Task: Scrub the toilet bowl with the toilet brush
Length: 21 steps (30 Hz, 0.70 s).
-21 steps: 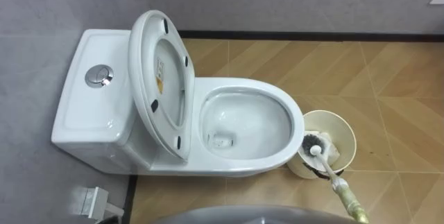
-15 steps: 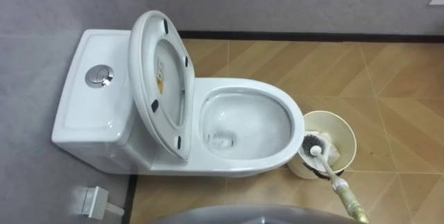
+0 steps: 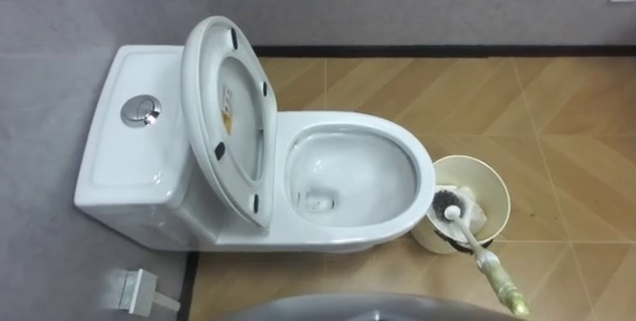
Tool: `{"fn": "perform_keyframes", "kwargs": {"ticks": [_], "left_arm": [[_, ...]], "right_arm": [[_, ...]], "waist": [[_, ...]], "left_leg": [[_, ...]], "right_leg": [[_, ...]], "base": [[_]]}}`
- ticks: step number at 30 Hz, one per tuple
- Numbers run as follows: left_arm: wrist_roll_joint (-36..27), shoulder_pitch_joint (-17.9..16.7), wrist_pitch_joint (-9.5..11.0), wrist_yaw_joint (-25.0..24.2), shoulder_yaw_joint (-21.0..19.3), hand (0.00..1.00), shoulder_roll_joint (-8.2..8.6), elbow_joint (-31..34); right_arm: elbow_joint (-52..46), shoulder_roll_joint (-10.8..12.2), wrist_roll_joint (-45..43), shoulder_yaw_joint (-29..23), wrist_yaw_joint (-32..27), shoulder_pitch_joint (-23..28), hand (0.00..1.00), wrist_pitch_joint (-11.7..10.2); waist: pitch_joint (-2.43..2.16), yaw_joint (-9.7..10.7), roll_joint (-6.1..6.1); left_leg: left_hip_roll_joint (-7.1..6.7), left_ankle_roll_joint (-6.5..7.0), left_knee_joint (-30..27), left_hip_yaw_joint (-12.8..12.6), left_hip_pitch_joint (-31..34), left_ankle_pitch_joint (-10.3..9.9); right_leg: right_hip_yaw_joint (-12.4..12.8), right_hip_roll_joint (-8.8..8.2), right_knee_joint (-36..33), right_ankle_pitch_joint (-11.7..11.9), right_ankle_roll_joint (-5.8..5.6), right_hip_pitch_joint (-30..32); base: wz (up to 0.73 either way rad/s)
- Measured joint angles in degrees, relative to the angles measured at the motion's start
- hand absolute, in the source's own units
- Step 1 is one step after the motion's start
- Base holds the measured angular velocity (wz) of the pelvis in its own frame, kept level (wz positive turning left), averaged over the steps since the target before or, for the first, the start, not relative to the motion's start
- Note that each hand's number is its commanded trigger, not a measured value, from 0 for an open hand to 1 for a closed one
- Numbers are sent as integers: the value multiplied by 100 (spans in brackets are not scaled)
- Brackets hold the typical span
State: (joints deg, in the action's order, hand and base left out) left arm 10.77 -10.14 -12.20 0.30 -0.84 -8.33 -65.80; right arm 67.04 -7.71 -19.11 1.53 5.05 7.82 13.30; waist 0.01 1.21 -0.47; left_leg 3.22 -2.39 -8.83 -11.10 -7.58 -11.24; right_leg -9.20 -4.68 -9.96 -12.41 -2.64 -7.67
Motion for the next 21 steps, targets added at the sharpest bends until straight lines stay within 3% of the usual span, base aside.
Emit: {"fn": "perform_keyframes", "kwargs": {"ticks": [5, 7, 9, 13, 16, 21], "left_arm": [[3, 168, 277, 41, -24, 0, -33, 21], [8, 227, 444, 44, -29, 0, -56, 71], [6, 342, 688, 57, -24, 0, -124, 161], [1, 379, 1222, 148, -33, 0, -159, 601], [0, 427, 1448, 149, -64, 0, -159, 687], [-108, 412, 1630, 153, -83, 0, -157, 669]], "right_arm": [[-426, -48, -316, 0, -300, 26, 0, -223], [-646, -150, -288, -79, -511, -53, 0, -524], [-831, -180, -11, -178, -901, -258, 0, -1033], [-975, -138, 220, -160, -1315, -572, 0, -1603], [-967, -137, 342, -166, -1549, -701, 0, -1792], [-934, -137, 742, -195, -1918, -692, 0, -1890]], "waist": [[56, -28, 21], [66, -23, 41], [76, 1, 34], [62, -25, 15], [50, -7, 5], [11, -25, -30]], "left_leg": [[-2, 3, -56, -25, 215, 2], [8, 7, -75, -63, 346, 5], [13, 9, -94, -62, 388, 6], [10, 8, -91, -28, 396, 6], [6, 8, -87, 31, 408, 6], [3, 8, -71, 53, 526, 6]], "right_leg": [[-1, -10, -22, 7, 3, 221], [38, -7, -86, 42, 8, 375], [19, -5, -63, 66, 12, 394], [-41, -9, -56, 66, 11, 381], [-78, -10, -56, 66, 11, 375], [-109, -9, -59, 69, 12, 484]], "base": [[-2], [-11], [0], [6], [5], [3]]}}
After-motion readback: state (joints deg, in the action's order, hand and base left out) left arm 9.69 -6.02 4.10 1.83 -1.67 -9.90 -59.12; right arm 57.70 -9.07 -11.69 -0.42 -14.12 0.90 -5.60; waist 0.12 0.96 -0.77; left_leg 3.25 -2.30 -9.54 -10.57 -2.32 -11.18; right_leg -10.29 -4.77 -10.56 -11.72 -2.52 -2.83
